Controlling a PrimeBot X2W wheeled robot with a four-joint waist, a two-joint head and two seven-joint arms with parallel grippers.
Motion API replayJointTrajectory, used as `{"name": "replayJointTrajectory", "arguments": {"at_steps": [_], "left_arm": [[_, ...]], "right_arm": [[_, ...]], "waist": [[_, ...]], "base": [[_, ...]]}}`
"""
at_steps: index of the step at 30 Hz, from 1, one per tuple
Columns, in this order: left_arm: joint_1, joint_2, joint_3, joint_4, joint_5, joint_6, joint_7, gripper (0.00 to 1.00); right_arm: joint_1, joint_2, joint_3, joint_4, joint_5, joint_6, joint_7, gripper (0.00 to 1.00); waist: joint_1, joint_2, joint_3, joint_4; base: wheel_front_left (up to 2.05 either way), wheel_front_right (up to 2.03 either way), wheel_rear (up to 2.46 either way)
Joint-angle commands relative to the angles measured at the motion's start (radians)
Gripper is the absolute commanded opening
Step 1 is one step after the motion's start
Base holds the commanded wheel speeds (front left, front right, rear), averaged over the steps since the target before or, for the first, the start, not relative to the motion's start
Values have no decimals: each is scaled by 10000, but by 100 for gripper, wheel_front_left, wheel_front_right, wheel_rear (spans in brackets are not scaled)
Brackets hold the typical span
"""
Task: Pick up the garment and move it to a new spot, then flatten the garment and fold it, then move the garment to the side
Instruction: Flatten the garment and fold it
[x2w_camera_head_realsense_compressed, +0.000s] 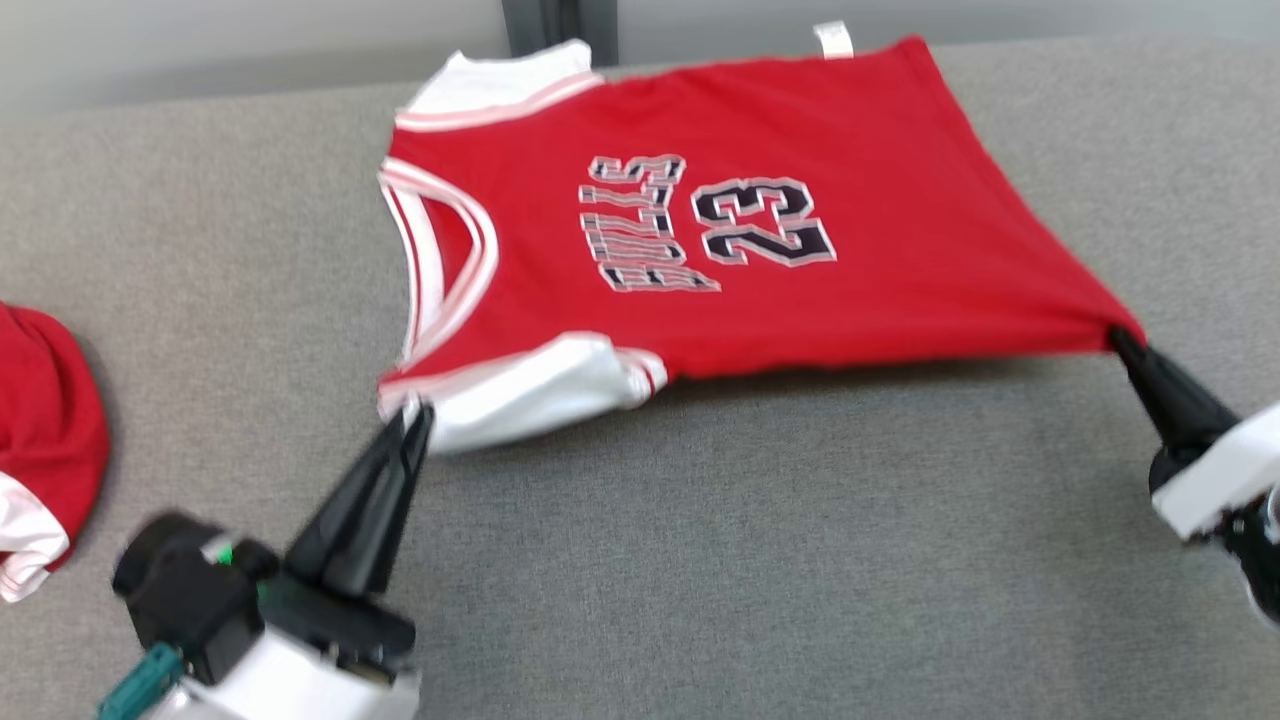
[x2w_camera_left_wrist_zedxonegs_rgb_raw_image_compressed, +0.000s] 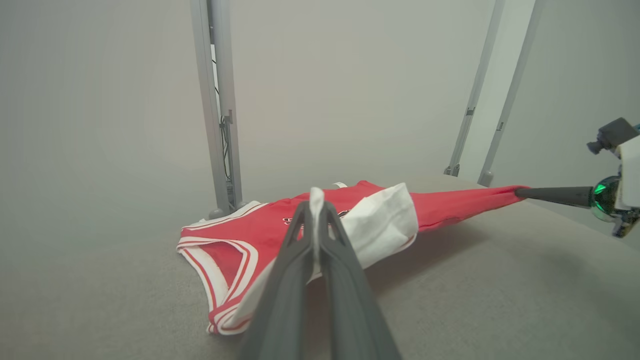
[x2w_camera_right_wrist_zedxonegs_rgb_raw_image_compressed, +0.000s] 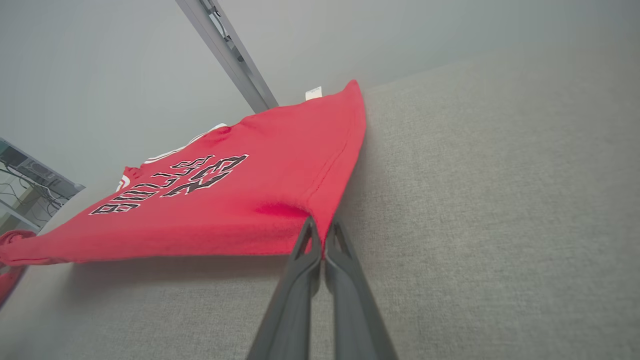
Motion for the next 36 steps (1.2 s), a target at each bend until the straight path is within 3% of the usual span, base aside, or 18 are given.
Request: {"name": "replayJointTrajectory", "arguments": {"at_steps": [1,8,17,21,27,36], "left_arm": [[652,-51,72,-26,-366,40,-37,0],[2314,-66,186,-373,-796,189,-128,0],[3614,537,-291,-1393,-906,113,641,0],[3188,301,-432,-1290,-953,5,625,0],[2231,-175,-353,-718,-795,-164,197,0],[378,-699,-23,689,-337,-526,-112,0]], "right_arm": [[562,-97,-35,-56,101,-3,-134,0],[2075,-361,-317,-360,169,-3,-262,0],[4091,-1327,-723,-1260,278,-3,-190,0],[4359,-1301,-963,-1619,644,-3,119,0],[4271,-836,-1515,-1951,2081,-1,779,0],[2885,-223,-1953,-1403,2610,-1,1230,0]], "waist": [[-1,0,-573,-80],[-1,0,-1281,22],[-1,0,-1895,233],[-1,0,-1909,244],[-1,0,-1638,255],[-1,0,-609,272]], "base": [[0,0,0],[0,0,0],[0,0,0],[0,0,0],[0,0,0],[0,0,0]]}}
